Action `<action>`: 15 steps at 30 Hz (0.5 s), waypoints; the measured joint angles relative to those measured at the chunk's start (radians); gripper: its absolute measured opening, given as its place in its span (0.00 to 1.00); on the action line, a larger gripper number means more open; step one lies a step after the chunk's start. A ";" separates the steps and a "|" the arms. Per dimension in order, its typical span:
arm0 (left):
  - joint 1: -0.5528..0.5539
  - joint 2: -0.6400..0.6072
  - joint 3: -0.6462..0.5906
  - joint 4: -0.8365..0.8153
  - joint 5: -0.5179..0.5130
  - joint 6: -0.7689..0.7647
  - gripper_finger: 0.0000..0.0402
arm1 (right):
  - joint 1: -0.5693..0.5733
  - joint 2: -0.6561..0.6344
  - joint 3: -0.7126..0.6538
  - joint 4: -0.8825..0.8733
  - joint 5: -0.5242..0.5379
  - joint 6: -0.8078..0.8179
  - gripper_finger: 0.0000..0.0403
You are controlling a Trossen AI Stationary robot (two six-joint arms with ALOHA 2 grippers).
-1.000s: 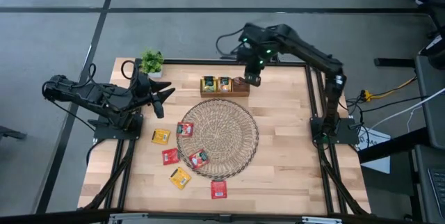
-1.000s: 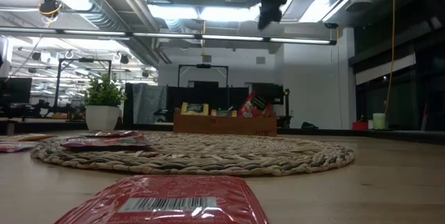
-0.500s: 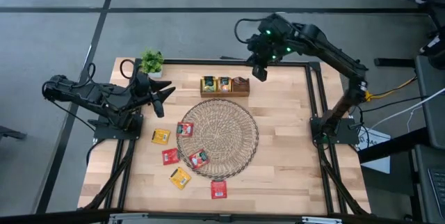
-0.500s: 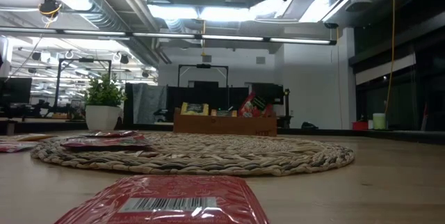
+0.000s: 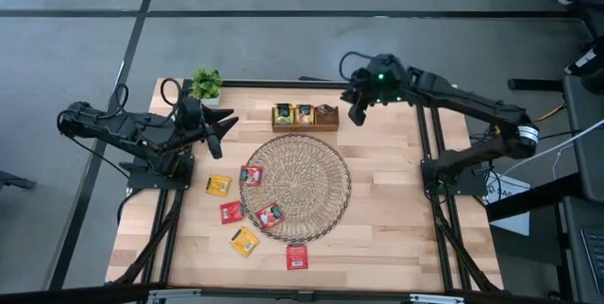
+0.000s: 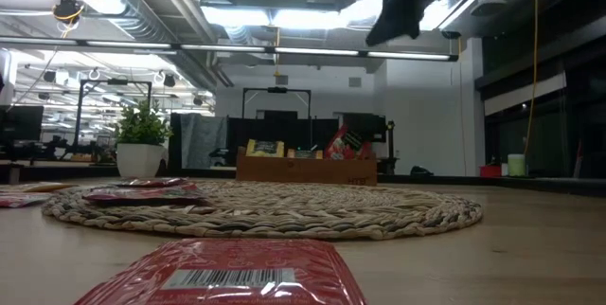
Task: Pick & Place Tea
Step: Put the red tea bag into the right of the wooden organizer
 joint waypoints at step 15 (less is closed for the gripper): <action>0.000 0.000 0.000 0.015 -0.010 -0.003 0.34 | -0.083 0.105 -0.139 0.053 -0.093 -0.115 0.64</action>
